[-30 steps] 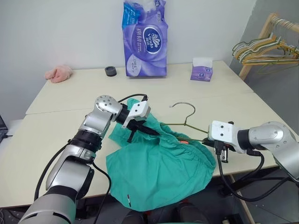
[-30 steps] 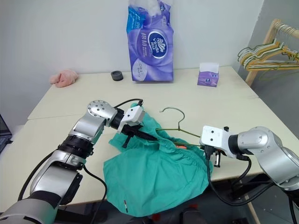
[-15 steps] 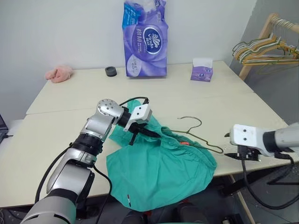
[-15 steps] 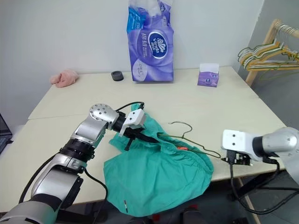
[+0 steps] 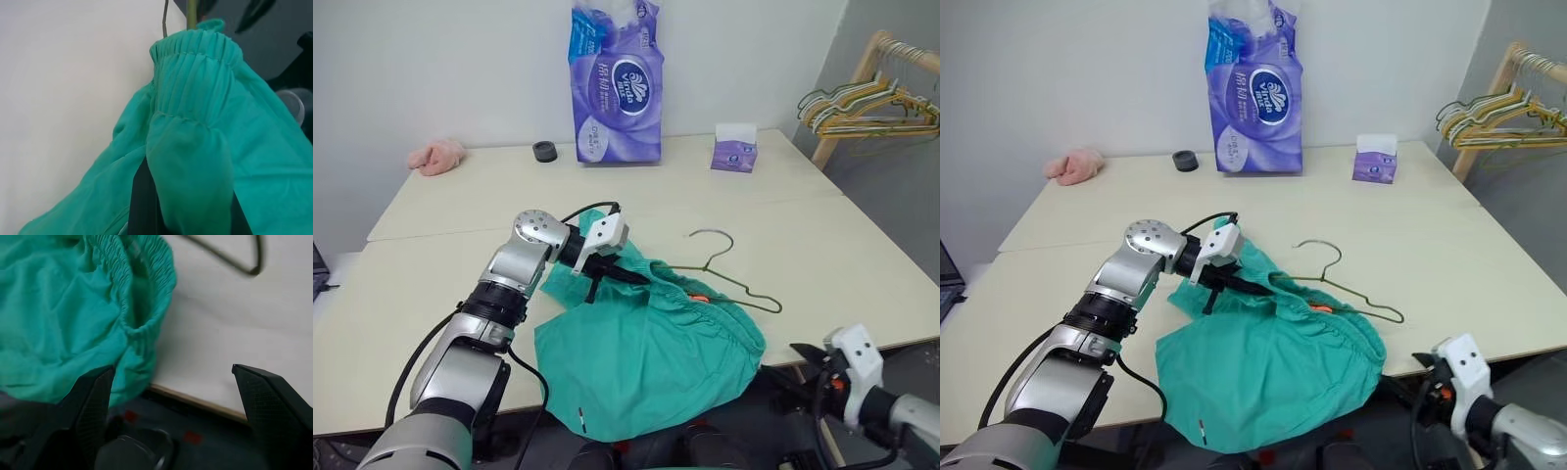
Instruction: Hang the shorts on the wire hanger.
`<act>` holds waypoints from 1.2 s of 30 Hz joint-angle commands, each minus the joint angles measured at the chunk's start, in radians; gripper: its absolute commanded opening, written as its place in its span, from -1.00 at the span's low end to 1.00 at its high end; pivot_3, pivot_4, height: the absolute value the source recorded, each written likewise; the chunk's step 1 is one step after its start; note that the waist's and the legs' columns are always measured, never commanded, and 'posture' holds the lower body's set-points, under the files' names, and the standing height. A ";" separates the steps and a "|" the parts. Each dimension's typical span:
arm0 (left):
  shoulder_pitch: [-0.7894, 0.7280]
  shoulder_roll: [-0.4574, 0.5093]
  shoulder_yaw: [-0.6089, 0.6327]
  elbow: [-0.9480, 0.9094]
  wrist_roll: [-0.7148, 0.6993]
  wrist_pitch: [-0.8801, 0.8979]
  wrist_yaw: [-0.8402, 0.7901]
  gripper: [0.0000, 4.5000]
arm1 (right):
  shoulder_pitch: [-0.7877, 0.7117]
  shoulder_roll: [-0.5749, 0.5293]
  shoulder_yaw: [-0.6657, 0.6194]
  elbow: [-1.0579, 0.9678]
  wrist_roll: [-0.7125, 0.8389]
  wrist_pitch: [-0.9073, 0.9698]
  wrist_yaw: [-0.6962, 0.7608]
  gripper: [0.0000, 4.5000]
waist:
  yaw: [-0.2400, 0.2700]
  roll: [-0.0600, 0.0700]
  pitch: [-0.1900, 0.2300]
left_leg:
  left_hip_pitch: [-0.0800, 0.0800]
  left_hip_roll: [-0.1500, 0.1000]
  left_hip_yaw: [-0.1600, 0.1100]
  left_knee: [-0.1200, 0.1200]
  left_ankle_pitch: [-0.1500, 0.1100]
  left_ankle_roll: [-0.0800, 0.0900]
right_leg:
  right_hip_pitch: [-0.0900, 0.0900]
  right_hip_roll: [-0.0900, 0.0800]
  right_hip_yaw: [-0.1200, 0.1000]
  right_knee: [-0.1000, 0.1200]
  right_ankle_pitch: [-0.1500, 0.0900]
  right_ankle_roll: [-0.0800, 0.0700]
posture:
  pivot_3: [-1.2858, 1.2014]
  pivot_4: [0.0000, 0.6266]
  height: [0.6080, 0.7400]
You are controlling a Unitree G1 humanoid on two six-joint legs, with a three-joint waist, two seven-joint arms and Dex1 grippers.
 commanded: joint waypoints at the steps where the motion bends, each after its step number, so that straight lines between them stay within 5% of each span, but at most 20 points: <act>1: -0.036 0.000 0.043 -0.017 -0.032 0.027 0.004 -1.00 | -0.073 0.034 0.027 -0.004 0.036 0.012 -0.069 0.81 | -0.004 -0.005 0.000 | 0.000 0.000 0.000 0.000 0.000 0.000 | 0.000 0.000 0.000 -0.001 0.000 0.000 | -0.15 -0.84 1.00; 9: -0.027 0.010 0.051 -0.036 -0.043 0.049 0.015 -1.00 | -0.158 0.049 0.098 0.042 0.153 0.086 -0.140 0.81 | -0.021 -0.022 -0.008 | -0.003 0.003 -0.003 -0.003 -0.003 -0.002 | 0.000 0.002 -0.002 -0.009 0.003 -0.005 | -0.13 -0.85 1.00; 21: 0.000 0.043 0.073 -0.075 -0.058 0.085 0.016 -1.00 | -0.214 -0.061 0.097 0.132 0.202 0.089 -0.150 -0.99 | -0.018 -0.024 -0.009 | -0.005 0.003 -0.001 0.000 -0.011 0.000 | -0.001 0.001 0.000 -0.013 0.003 -0.004 | -0.12 -0.84 1.00; 29: 0.038 0.135 0.056 -0.139 -0.060 0.103 -0.049 -1.00 | -0.231 -0.187 0.009 0.229 0.204 0.045 -0.075 -0.99 | 0.000 -0.002 -0.007 | -0.003 0.001 0.000 0.001 -0.011 0.001 | 0.000 0.000 -0.001 -0.008 0.002 -0.003 | -0.11 -0.84 1.00; 36: 0.049 0.137 0.068 -0.156 -0.079 0.131 -0.049 -1.00 | -0.236 -0.216 0.018 0.242 0.213 0.043 -0.058 -0.99 | 0.009 0.000 -0.006 | -0.002 0.001 0.001 0.002 -0.011 0.001 | 0.002 0.000 0.000 -0.007 0.001 -0.003 | -0.11 -0.83 1.00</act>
